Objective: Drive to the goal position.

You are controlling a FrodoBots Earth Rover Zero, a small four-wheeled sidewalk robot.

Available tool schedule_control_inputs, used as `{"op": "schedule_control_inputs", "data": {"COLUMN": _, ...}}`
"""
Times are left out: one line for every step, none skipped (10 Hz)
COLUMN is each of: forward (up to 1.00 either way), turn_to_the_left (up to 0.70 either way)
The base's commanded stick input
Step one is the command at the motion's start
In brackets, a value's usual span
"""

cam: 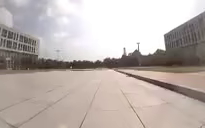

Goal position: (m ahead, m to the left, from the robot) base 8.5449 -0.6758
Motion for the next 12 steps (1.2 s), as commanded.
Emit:
{"op": "schedule_control_inputs", "data": {"forward": 0.70, "turn_to_the_left": 0.00}}
{"op": "schedule_control_inputs", "data": {"forward": 0.70, "turn_to_the_left": 0.00}}
{"op": "schedule_control_inputs", "data": {"forward": 0.70, "turn_to_the_left": 0.00}}
{"op": "schedule_control_inputs", "data": {"forward": 0.70, "turn_to_the_left": 0.00}}
{"op": "schedule_control_inputs", "data": {"forward": 0.70, "turn_to_the_left": 0.00}}
{"op": "schedule_control_inputs", "data": {"forward": 0.70, "turn_to_the_left": 0.00}}
{"op": "schedule_control_inputs", "data": {"forward": 0.70, "turn_to_the_left": 0.00}}
{"op": "schedule_control_inputs", "data": {"forward": 0.70, "turn_to_the_left": 0.00}}
{"op": "schedule_control_inputs", "data": {"forward": 0.70, "turn_to_the_left": 0.00}}
{"op": "schedule_control_inputs", "data": {"forward": 0.70, "turn_to_the_left": 0.00}}
{"op": "schedule_control_inputs", "data": {"forward": 0.70, "turn_to_the_left": 0.00}}
{"op": "schedule_control_inputs", "data": {"forward": 0.70, "turn_to_the_left": -0.07}}
